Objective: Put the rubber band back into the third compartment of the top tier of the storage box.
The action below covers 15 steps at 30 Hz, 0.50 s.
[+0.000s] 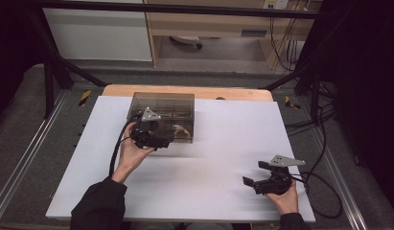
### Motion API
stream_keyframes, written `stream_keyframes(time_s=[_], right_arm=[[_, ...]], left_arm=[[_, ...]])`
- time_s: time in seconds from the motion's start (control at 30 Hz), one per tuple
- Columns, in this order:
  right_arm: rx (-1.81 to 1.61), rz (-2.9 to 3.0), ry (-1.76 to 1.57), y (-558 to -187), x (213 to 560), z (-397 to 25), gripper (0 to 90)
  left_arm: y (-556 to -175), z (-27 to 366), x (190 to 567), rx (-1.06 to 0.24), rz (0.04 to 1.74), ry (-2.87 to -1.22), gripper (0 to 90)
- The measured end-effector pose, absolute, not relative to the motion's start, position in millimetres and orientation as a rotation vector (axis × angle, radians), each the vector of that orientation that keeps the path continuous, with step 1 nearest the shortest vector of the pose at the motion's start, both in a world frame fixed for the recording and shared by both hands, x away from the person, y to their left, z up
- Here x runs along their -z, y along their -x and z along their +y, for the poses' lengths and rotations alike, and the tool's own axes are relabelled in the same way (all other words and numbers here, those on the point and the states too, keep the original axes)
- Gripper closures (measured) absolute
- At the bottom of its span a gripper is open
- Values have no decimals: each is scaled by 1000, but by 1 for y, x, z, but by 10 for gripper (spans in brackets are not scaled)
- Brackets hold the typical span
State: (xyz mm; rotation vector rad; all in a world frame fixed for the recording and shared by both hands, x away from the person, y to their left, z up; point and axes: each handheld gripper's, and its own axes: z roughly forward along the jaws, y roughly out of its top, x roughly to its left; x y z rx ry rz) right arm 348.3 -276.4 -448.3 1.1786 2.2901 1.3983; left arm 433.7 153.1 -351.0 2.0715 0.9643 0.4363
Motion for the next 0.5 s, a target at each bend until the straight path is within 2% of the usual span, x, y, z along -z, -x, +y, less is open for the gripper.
stream_keyframes(time_s=[0.23,0.5], right_arm=[[-1399,2289,-1177,-348,448,-277,7],[-1399,2289,-1179,-348,448,-277,7]], left_arm=[[-421,165,352,-440,948,-2068,120],[-407,178,358,-453,945,-2064,82]])
